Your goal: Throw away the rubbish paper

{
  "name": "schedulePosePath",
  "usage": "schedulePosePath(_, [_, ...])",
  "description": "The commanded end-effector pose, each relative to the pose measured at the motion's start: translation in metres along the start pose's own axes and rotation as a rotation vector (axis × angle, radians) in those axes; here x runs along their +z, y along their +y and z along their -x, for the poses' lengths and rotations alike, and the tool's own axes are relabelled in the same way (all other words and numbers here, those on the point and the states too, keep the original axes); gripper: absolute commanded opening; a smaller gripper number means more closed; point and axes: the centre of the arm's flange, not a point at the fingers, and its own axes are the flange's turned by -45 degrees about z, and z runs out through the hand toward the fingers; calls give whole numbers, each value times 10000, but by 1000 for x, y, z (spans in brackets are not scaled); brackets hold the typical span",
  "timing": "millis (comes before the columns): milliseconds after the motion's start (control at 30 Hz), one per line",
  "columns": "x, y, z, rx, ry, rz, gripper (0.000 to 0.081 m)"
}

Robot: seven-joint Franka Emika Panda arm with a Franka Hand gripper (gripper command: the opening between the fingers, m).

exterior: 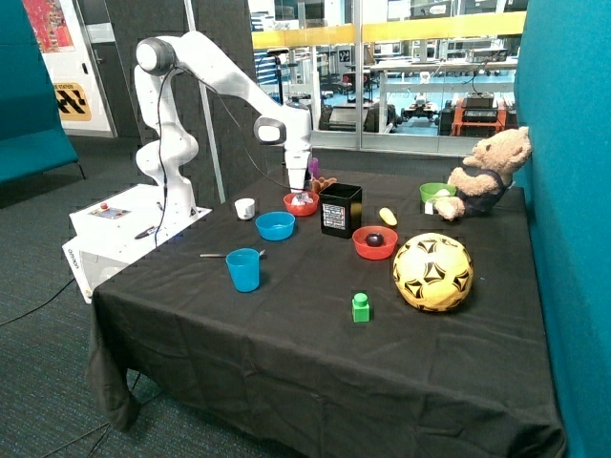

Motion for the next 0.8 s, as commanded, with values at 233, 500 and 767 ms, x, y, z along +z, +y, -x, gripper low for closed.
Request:
schedulePosePath(233, [2,2,7,-119,83,3,398])
schedulePosePath(500, [8,-1,11,-240,83,4,437])
schedulePosePath(767, [14,-2,10,-392,83,5,476])
